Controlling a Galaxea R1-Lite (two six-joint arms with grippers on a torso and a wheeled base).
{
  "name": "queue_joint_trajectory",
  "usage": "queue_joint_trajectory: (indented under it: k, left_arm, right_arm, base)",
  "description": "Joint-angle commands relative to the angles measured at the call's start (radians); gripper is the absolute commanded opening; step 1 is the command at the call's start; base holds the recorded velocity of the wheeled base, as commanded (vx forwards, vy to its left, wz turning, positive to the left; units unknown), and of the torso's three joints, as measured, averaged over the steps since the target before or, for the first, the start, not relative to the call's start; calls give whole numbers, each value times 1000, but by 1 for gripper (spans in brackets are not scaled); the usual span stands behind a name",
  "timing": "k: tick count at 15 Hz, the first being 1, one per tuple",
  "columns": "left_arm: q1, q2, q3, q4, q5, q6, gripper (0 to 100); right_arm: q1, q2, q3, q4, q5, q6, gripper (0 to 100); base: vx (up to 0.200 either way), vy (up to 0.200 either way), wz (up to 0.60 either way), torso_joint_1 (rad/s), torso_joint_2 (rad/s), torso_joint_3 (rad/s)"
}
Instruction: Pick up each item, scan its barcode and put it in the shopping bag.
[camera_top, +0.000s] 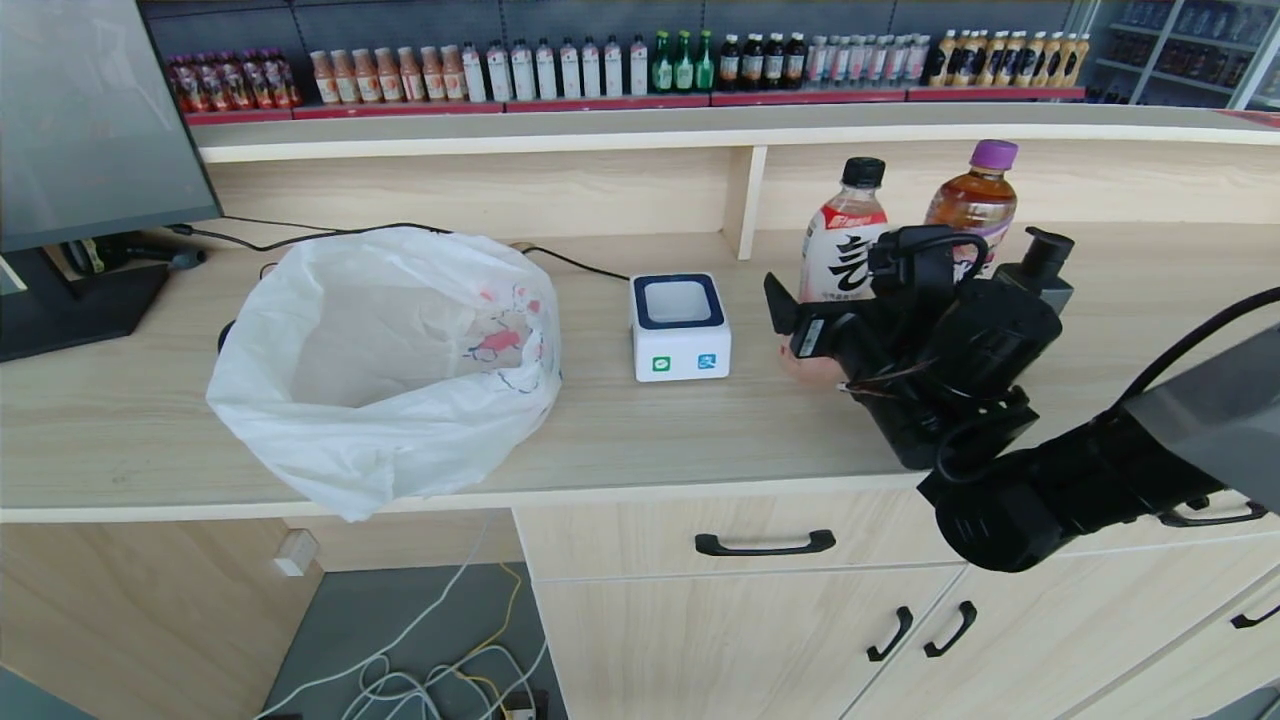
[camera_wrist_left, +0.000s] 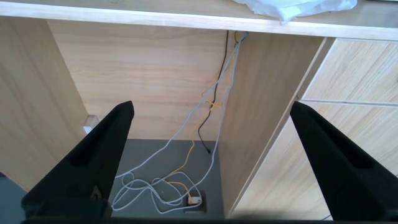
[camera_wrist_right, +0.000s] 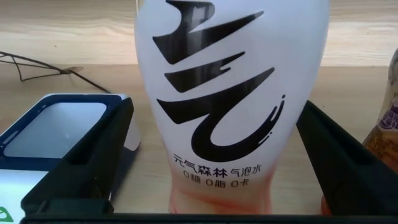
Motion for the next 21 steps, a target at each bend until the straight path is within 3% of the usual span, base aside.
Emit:
queue_joint_trajectory:
  k: [1,21]
  left_arm:
    - [0,0,0,0,1,0,100]
    - [-1,0,0,0,1,0,100]
  right_arm:
    - [0,11,-16,0,1,-2,0]
    - [9,-18,-23,-98,7,-37,0]
  base:
    - [0,0,0,0,0,0]
    - [0,0,0,0,0,0]
